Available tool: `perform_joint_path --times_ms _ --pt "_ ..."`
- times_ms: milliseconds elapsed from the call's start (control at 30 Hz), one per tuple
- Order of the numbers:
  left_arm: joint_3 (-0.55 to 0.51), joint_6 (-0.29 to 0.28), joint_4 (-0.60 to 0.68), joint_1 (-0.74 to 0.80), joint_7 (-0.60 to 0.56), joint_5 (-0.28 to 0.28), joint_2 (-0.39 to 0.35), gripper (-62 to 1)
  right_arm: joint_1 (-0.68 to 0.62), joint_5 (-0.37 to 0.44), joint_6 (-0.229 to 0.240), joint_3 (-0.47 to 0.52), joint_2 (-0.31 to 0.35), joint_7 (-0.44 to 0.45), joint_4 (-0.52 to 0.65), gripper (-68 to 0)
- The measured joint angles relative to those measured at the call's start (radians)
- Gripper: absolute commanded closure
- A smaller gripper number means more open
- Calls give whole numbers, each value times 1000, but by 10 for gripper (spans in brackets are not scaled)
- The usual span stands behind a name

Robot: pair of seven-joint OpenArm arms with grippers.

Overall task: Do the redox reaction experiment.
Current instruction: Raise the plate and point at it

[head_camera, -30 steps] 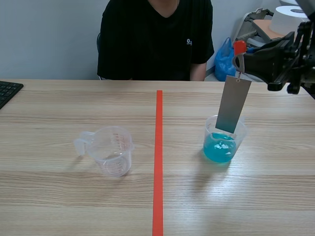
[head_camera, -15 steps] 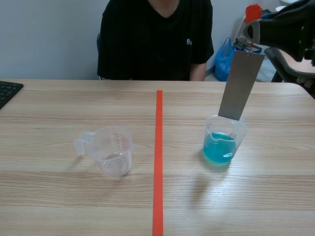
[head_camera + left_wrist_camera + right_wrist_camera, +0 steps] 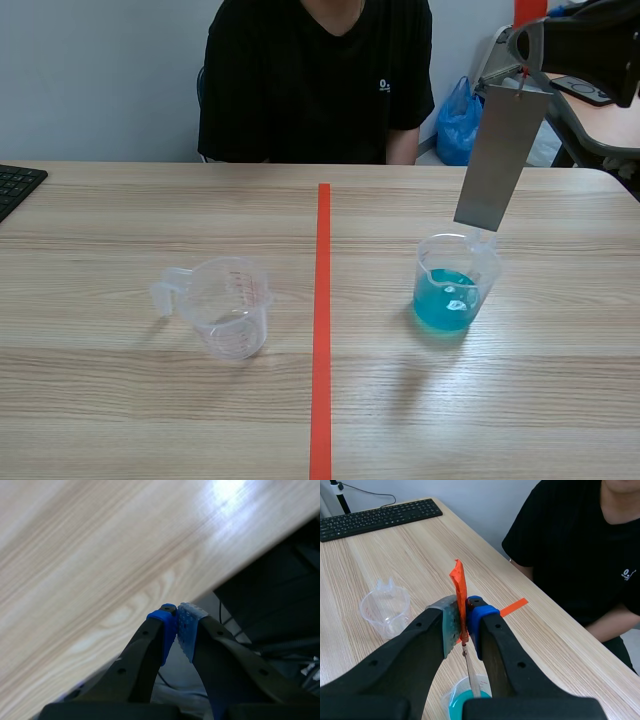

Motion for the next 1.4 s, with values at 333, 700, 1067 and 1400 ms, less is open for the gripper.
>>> perform_joint_path --times_ms 333,700,1067,1400 --pt "0 -186 0 -279 51 -51 -172 -42 0 0 0 0 0 0 0 -13" --pt "204 -379 -103 -760 94 -76 -251 -42 0 0 0 0 0 -2 0 -13" --pt "646 -379 -449 -1281 95 -212 -200 -42 0 0 0 0 0 -4 0 -13" --pt "938 -379 -710 -1585 98 -251 -7 -42 0 0 0 0 0 -4 0 -13"
